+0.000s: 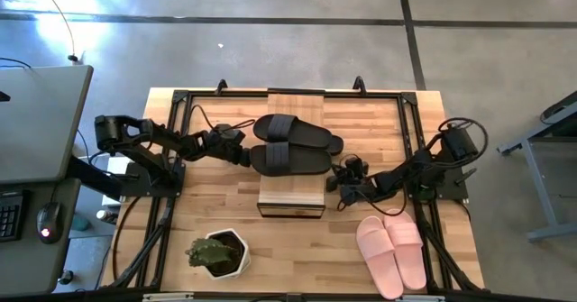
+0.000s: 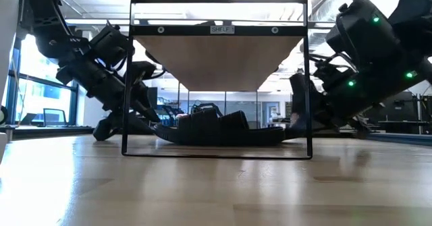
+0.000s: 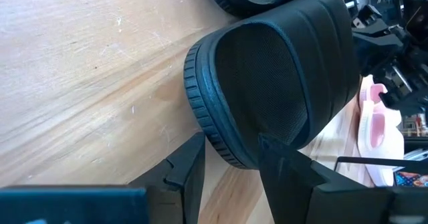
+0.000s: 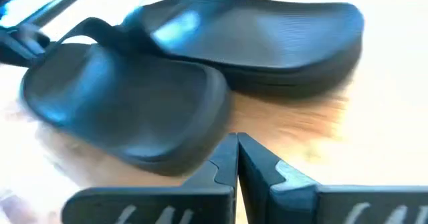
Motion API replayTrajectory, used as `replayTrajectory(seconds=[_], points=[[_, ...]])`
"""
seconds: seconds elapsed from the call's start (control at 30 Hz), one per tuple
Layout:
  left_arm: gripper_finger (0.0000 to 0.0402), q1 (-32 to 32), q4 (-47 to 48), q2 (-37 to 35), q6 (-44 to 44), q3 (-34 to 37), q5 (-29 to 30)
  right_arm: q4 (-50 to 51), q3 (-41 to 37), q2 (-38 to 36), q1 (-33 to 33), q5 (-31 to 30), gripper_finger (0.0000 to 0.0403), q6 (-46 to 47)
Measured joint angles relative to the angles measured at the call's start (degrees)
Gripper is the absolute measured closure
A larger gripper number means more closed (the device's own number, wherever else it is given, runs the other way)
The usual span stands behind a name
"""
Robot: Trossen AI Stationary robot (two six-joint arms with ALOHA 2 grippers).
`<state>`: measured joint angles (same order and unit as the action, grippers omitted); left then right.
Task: Pick and place slides into the shelf
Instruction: Adjust the black slippers under the shelf
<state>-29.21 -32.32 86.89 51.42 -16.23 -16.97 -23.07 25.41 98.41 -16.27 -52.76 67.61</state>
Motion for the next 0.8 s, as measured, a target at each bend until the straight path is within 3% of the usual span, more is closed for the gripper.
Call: replayTrajectory(seconds=[0.23,0.57,0.63,0.8], points=[[0.028,0.0,0.41,-0.02,-0.11,-0.07,0.0,20.42,0.0,-7.65,-3.12,-5.37,0.0403,20.51],[0.0279,0.0,0.47,-0.02,-0.11,-0.07,-0.04,42.01,0.0,-23.46,-0.13,2.58,0.0403,47.46],[0.0279,0.0,0.44,-0.02,-0.11,-0.07,-0.02,45.55,0.0,-27.14,2.9,7.88,0.0403,46.39],[0.0279,0.0,0.07,-0.02,-0.07,-0.02,0.02,40.89,0.0,-32.81,13.52,19.66,0.0403,28.64]])
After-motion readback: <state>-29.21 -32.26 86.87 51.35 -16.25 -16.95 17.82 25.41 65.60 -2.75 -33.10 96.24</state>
